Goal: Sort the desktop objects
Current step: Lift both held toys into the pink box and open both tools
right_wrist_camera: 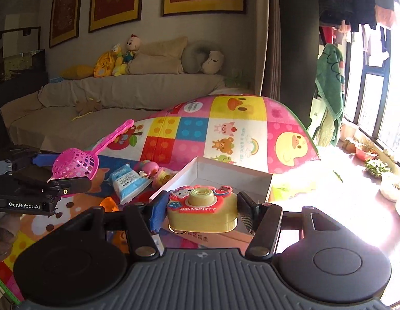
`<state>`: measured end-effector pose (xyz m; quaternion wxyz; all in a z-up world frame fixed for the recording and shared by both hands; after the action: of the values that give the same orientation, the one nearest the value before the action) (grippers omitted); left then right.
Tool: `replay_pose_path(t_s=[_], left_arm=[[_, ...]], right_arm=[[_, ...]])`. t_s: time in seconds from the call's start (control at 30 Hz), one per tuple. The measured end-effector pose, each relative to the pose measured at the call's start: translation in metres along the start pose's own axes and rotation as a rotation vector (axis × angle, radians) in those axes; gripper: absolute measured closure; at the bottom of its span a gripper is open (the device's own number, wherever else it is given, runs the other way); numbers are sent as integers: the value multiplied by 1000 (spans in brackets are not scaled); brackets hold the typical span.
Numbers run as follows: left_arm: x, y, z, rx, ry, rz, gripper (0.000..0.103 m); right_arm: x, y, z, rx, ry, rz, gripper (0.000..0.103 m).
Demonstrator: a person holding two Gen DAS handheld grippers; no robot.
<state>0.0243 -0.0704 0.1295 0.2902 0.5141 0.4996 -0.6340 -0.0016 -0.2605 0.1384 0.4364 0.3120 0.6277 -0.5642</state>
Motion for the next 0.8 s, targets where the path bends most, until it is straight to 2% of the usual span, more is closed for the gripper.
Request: replay_pose_path(t_s=[0.07, 0.13, 0.2, 0.23, 0.33, 0.47, 0.57, 0.6, 0.67, 0.73, 0.8], left_arm=[[-12, 42, 10, 52, -25, -2, 14], [-19, 80, 15, 64, -56, -49, 8], [-17, 103, 12, 87, -85, -114, 5], [-13, 106, 7, 71, -101, -135, 5], [10, 91, -13, 28, -113, -149, 2], [47, 59, -32, -114, -78, -166, 2], [76, 29, -46, -211, -69, -189, 2], [85, 21, -51, -233, -78, -209, 1], [103, 11, -62, -269, -106, -281, 1], [117, 5, -70, -282, -131, -344, 0], [126, -2, -76, -289, -153, -374, 1]], right_arm=[[-11, 25, 10, 41, 1, 16, 45], [-17, 50, 19, 76, 18, 13, 45], [-15, 79, 32, 57, 63, -23, 45], [-13, 86, 36, 48, 85, -38, 45], [2, 100, 46, 46, 132, -61, 44], [22, 110, 38, 18, 155, -98, 44], [39, 110, 15, -61, 168, -135, 44], [45, 106, 4, -96, 158, -143, 43], [62, 99, -19, -129, 106, -152, 27], [78, 94, -41, -149, 39, -174, 25], [95, 97, -61, -162, -16, -225, 25]])
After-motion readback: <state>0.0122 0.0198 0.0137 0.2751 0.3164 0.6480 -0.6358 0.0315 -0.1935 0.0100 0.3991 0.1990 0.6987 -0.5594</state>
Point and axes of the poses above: each gripper's, at about its wrist camera, not at the fingertips, and y roughly the way its jaws point, z to its right, x to its underside, the point moved 2 cm from there along y, roughly the way its jaws point, and after that the axes turned 2 degrees about -x, right-handed, at the moved point
